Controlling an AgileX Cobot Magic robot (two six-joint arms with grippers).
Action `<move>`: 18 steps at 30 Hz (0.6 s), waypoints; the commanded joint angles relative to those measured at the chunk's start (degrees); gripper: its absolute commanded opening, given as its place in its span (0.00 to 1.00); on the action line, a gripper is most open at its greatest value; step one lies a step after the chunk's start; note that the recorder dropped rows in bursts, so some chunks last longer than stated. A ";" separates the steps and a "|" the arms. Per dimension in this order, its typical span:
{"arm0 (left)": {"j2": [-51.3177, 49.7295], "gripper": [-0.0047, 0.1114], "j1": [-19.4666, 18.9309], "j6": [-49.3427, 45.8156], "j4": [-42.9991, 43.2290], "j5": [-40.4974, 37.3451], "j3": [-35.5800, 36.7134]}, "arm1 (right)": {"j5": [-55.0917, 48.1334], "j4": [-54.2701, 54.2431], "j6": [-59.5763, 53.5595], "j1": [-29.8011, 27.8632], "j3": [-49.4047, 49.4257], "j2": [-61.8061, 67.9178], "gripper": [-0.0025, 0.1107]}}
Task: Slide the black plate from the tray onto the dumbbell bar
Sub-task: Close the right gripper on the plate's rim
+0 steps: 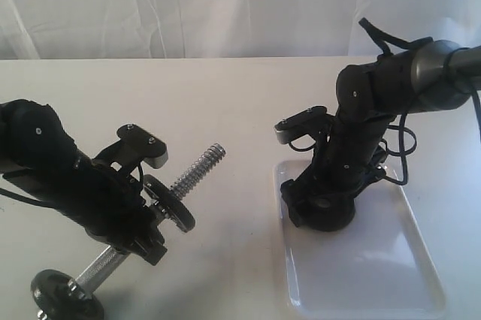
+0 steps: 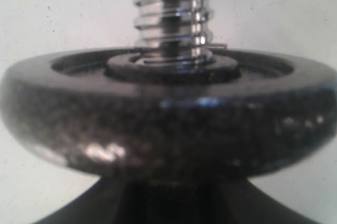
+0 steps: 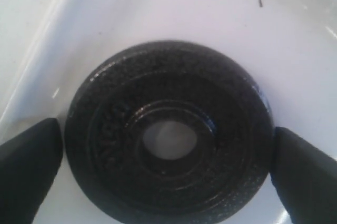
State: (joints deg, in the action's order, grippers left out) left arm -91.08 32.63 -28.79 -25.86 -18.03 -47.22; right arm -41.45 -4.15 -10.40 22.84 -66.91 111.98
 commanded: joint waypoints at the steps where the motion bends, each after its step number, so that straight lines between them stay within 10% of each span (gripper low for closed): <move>1: 2.43 0.04 0.09 0.47 -3.23 1.50 -0.84 | -2.55 -0.09 0.54 -0.05 0.04 2.17 0.92; 6: 2.43 0.04 0.09 0.47 -3.23 1.50 -0.84 | -6.43 0.13 3.37 -0.05 -1.58 3.96 0.72; 15: 2.43 0.04 0.09 0.47 -3.23 1.50 -0.84 | -15.95 0.13 6.37 -0.05 -8.54 4.44 0.02; 18: 2.43 0.04 0.09 0.47 -3.23 1.29 -0.84 | -17.61 -0.14 6.37 -0.05 -10.05 4.44 0.02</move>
State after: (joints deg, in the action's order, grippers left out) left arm -91.08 32.63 -28.79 -25.86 -18.03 -47.22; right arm -55.79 -3.11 -4.55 22.84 -75.79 116.38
